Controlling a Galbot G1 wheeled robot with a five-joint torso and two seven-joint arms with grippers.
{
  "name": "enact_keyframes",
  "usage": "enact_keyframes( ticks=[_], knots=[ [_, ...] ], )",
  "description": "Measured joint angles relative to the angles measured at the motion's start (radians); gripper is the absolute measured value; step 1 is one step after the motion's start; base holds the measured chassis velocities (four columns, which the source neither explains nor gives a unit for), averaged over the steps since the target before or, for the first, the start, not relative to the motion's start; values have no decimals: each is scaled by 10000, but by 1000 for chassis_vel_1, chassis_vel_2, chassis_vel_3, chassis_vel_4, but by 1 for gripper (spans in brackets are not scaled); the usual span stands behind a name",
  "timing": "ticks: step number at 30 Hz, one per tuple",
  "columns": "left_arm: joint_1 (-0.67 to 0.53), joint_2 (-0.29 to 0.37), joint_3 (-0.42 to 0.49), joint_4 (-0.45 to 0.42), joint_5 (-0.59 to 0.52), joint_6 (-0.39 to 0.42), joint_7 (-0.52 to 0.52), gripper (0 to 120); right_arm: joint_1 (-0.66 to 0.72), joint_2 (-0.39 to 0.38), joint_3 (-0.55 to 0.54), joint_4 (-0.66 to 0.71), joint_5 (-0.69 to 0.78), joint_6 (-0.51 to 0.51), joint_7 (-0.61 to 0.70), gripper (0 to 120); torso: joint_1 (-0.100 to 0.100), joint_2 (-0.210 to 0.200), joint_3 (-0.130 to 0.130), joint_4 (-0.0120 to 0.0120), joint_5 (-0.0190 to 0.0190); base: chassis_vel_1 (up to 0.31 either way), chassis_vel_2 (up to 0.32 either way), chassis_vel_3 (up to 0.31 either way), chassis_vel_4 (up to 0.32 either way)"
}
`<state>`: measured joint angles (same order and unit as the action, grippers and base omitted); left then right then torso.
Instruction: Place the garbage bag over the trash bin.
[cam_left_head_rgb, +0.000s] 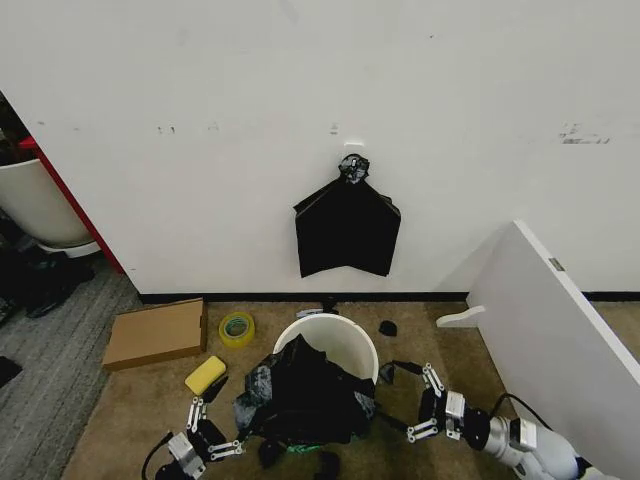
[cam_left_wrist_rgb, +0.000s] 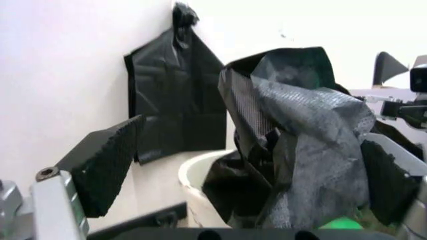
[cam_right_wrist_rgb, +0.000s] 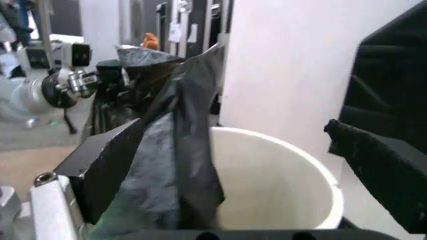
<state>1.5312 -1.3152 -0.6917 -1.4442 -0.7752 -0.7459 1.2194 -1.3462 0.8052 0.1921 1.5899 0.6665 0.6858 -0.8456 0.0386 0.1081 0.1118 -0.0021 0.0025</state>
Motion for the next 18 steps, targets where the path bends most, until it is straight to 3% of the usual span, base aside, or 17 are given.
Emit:
enact_keyframes(
  ticks=[7, 13, 18],
  knots=[
    [-472, -24, 297, 504, -658, -75, 371, 100, 9, 237, 53, 137, 17, -223, 229, 100, 0, -1, 0, 2, -1, 0, 0, 0, 0],
    [-827, -83, 306, 670, -1218, 480, 1072, 100, 360, 538, 40, -119, 188, -304, 484, 100, 0, -1, 0, 1, -1, 0, 0, 0, 0],
    [-1018, -52, 392, 931, -993, 500, 811, 100, 591, 703, -111, -71, 311, -424, 622, 100, 0, -1, 0, 4, 0, 0, 0, 0, 0]
  ],
)
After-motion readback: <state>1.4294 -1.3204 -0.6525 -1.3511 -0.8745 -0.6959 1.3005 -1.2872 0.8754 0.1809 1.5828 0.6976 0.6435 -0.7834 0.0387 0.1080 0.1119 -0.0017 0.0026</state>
